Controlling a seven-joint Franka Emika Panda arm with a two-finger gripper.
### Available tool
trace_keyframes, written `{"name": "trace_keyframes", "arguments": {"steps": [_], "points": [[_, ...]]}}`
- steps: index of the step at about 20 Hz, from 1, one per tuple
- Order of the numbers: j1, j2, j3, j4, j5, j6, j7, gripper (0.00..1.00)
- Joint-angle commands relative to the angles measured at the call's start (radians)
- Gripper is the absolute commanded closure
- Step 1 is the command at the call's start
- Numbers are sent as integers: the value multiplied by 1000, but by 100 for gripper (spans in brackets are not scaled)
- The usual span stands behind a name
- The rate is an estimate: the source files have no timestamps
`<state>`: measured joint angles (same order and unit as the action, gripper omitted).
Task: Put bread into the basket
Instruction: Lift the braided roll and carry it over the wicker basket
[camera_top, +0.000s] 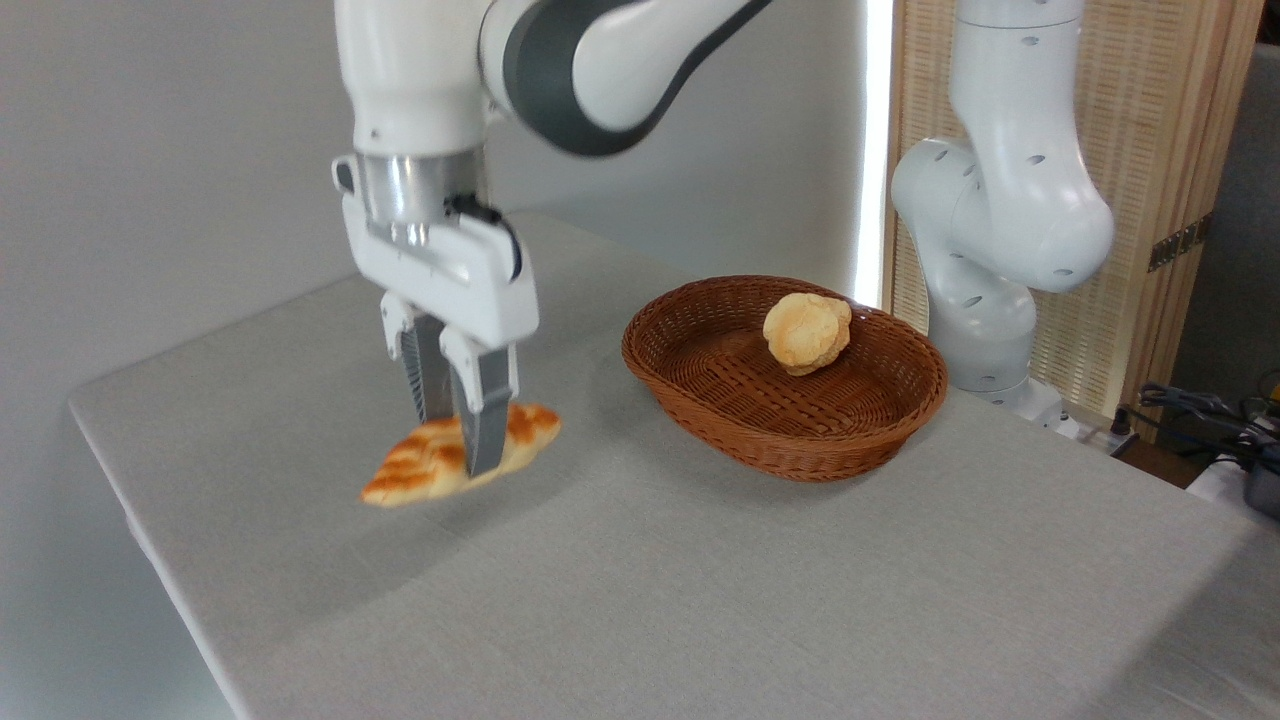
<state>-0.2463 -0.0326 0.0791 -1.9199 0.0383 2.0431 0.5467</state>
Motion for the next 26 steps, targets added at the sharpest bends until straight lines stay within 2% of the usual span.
{"name": "trace_keyframes", "arguments": {"steps": [1, 4, 10, 12, 13, 16, 21, 24, 26], "points": [[-11, -108, 7, -11, 0, -102, 15, 37], [-31, -183, 1, -13, -5, -173, 12, 37], [-154, -285, 2, -21, -6, -476, 9, 34], [-177, -289, 2, -30, -35, -556, -31, 34], [-180, -303, 2, -50, -47, -589, -43, 28], [-189, -351, 4, -134, -70, -624, -44, 28], [-191, -355, 8, -246, -124, -670, -44, 23], [-192, -342, 8, -280, -175, -660, -36, 14], [-192, -319, 8, -283, -176, -655, -37, 6]]}}
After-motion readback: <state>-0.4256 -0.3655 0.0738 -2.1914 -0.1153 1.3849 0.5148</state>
